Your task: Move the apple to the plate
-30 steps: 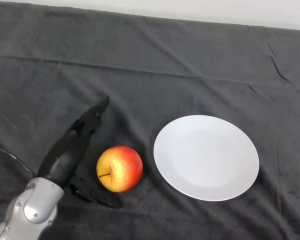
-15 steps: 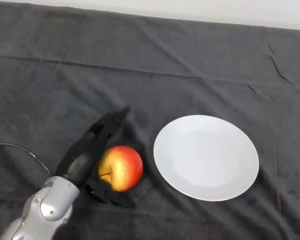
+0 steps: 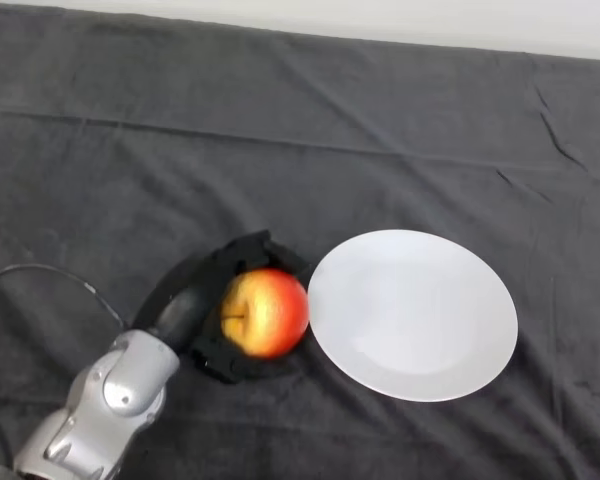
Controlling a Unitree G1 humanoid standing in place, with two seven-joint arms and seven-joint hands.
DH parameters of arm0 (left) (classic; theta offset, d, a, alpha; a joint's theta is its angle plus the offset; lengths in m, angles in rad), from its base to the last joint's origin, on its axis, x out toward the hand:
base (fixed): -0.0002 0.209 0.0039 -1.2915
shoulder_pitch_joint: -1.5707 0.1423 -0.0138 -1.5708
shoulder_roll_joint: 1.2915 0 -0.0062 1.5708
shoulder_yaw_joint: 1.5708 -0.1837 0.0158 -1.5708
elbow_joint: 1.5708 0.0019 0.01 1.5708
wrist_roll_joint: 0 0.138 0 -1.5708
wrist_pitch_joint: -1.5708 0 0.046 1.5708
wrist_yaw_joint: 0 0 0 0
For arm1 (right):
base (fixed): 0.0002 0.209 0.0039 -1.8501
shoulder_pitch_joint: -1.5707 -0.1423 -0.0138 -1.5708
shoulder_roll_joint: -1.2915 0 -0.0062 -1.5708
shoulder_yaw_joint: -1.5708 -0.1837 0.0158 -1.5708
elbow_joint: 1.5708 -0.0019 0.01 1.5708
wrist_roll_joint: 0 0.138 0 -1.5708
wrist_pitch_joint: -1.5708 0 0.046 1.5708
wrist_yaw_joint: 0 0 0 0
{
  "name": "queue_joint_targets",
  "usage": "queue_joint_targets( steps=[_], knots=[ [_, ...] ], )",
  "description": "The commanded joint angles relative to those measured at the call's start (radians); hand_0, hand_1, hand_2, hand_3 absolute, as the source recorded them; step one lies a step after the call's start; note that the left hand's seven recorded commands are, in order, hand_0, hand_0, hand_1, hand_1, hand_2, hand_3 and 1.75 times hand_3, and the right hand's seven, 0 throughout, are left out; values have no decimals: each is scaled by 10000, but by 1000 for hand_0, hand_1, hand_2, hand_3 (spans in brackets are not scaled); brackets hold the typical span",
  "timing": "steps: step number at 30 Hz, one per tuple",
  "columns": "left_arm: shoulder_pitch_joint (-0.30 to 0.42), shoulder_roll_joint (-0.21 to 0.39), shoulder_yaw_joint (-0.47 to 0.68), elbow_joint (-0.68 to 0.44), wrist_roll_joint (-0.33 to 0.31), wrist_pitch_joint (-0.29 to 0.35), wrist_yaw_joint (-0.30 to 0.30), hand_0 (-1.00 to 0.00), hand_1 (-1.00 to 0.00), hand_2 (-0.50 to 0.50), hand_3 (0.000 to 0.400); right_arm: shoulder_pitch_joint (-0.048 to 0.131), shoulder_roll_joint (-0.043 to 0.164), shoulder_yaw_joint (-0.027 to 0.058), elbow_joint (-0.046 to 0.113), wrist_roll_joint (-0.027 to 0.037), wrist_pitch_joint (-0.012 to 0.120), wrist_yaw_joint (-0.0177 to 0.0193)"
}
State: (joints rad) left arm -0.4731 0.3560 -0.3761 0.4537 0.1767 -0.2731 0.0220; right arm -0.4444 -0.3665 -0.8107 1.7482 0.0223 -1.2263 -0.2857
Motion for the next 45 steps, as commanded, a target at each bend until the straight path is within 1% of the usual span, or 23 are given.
queue_joint_targets(
  steps=[1,6,13,18,22,28,34,39,45],
  knots=[
    [-751,-167,299,384,-226,134,39,-1000,-1000,0,400,1273,1292,0,544,158,276,22],
    [-1344,-531,224,800,-132,87,429,-1000,-1000,0,400,1273,1292,1,547,159,274,23],
    [-2232,-1301,-282,1757,-35,-83,1149,-1000,-1000,0,400,1271,1290,-1,555,159,269,23],
    [-2807,-1756,-827,2492,-202,-291,1516,-1000,-1000,0,400,1268,1288,-4,564,156,262,23],
    [-3216,-2048,-1361,3068,-471,-504,1726,-1000,-1000,0,400,1267,1285,-8,572,152,256,23],
    [-3646,-2341,-2221,3822,-995,-893,1914,-1000,-1000,0,400,1263,1282,-17,586,143,246,22],
    [-3829,-2497,-3181,4415,-1546,-1280,2017,-1000,-1000,0,400,1261,1278,-28,601,131,236,20],
    [-3916,-2539,-3942,4788,-1955,-1471,1959,-1000,-1000,0,400,1258,1275,-39,612,120,228,19],
    [-4031,-2557,-4720,5129,-2334,-1538,1783,-1000,-1000,0,400,1256,1271,-52,624,106,220,16]
  ],
)
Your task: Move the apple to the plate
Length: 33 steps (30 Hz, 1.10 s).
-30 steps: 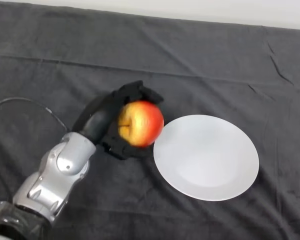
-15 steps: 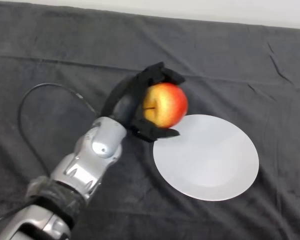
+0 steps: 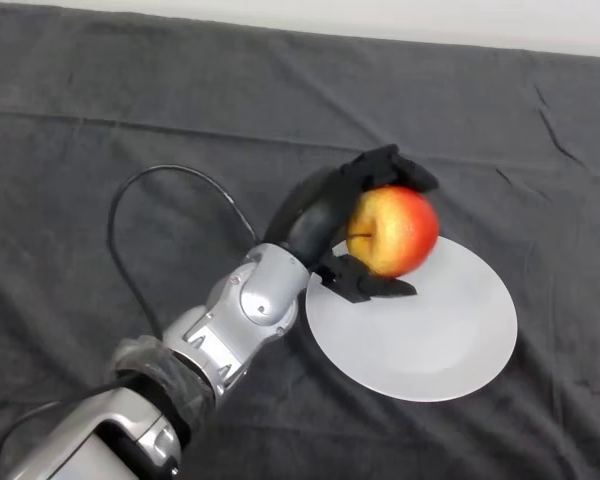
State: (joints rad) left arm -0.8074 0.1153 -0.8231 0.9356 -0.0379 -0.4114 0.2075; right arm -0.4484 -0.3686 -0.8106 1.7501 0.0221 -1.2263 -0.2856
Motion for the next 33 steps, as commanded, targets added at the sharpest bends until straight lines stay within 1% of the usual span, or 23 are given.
queue_joint_targets(
  steps=[1,10,12,14,15,16,18,22,23,24,25,26,27,28,33],
  knots=[
    [-701,-153,-366,354,-236,-158,-97,-1000,-1000,0,400,1296,1292,-55,607,106,219,14],
    [-815,-150,-1217,651,-582,-127,-283,-1000,-1000,0,400,1294,1288,-76,620,82,209,10],
    [-840,-148,-1347,695,-639,-115,-310,-1000,-984,-8,400,1294,1287,-80,623,77,207,9],
    [-871,-147,-1475,739,-701,-100,-335,-1000,-839,-80,400,1294,1286,-85,625,71,206,8],
    [-891,-147,-1531,760,-731,-91,-348,-1000,-812,-94,400,1294,1286,-87,626,68,205,7],
    [-909,-148,-1576,777,-757,-83,-358,-1000,-686,-157,400,1294,1285,-89,627,66,204,7],
    [-944,-152,-1666,812,-808,-68,-370,-1000,-612,-194,400,1294,1284,-94,629,61,203,6],
    [-991,-168,-1844,860,-897,-42,-344,-1000,-569,-216,400,1294,1283,-103,632,50,200,3],
    [-997,-169,-1881,867,-915,-40,-334,-1000,-510,-245,400,1294,1283,-105,633,47,200,3],
    [-1007,-168,-1926,878,-940,-40,-325,-1000,-278,-361,400,1294,1282,-107,634,44,199,2],
    [-1018,-166,-1955,887,-960,-40,-321,-914,-114,-400,365,1294,1282,-109,634,42,199,2],
    [-1030,-164,-1982,897,-979,-41,-318,-592,0,-296,237,1294,1282,-111,635,39,198,1],
    [-1044,-161,-2015,911,-1001,-43,-313,-486,0,-243,195,1294,1282,-114,636,36,198,0],
    [-1054,-158,-2039,923,-1016,-48,-307,0,0,0,0,1294,1281,-115,636,34,197,0],
    [-1096,-150,-2169,984,-1066,-69,-253,0,0,0,0,1294,1280,-126,639,21,195,-3]
  ],
)
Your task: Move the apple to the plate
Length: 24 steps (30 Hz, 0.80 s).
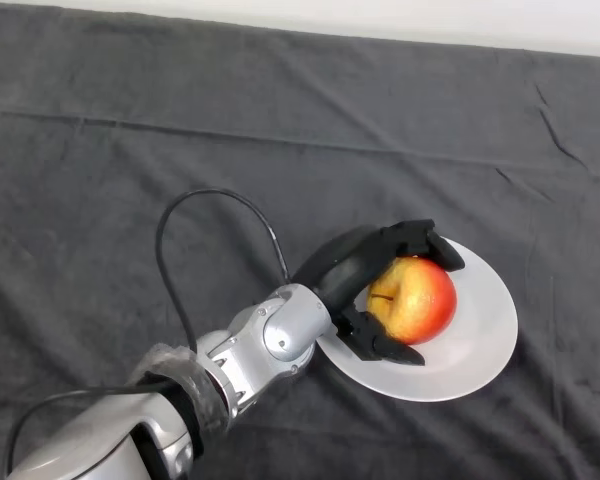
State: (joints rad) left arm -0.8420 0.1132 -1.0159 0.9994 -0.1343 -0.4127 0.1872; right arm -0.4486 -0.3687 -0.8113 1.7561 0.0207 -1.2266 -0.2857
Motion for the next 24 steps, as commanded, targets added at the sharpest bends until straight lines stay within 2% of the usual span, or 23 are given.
queue_joint_targets(
  steps=[1,14,24],
  knots=[
    [-758,-129,-262,357,-108,-57,-42,0,0,0,0,1296,1281,-120,578,33,198,-3],
    [-1119,95,38,518,-274,-219,-129,0,0,0,0,1298,1278,-144,583,1,194,-10],
    [-1128,726,881,453,-302,-720,-66,0,0,0,0,1299,1277,-161,582,-20,194,-16]
  ],
)
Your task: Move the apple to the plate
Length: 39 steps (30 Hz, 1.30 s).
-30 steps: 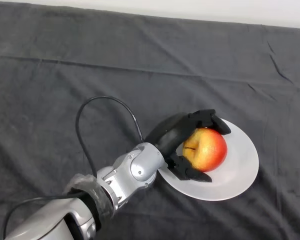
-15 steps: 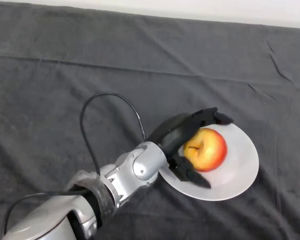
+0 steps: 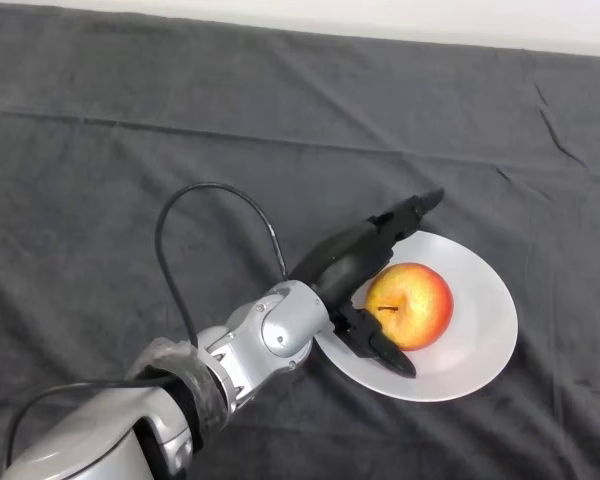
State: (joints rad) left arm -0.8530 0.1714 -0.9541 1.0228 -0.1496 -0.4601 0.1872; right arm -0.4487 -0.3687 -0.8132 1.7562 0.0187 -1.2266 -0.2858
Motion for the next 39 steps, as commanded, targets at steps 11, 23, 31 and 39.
queue_joint_targets(
  steps=[11,23,31,39],
  knots=[
    [-535,1711,1692,-765,-249,-781,-13,0,0,0,0,1303,1278,-154,573,-17,199,-20],
    [729,3793,3617,-2058,-644,-1342,71,0,0,0,0,1307,1281,-158,557,-25,211,-23],
    [1855,4869,4929,-2890,-874,-1454,493,0,0,0,0,1310,1284,-156,545,-25,218,-24],
    [3369,5624,6189,-3889,-1003,-1547,1205,0,0,0,0,1313,1287,-152,533,-22,227,-25]
  ],
)
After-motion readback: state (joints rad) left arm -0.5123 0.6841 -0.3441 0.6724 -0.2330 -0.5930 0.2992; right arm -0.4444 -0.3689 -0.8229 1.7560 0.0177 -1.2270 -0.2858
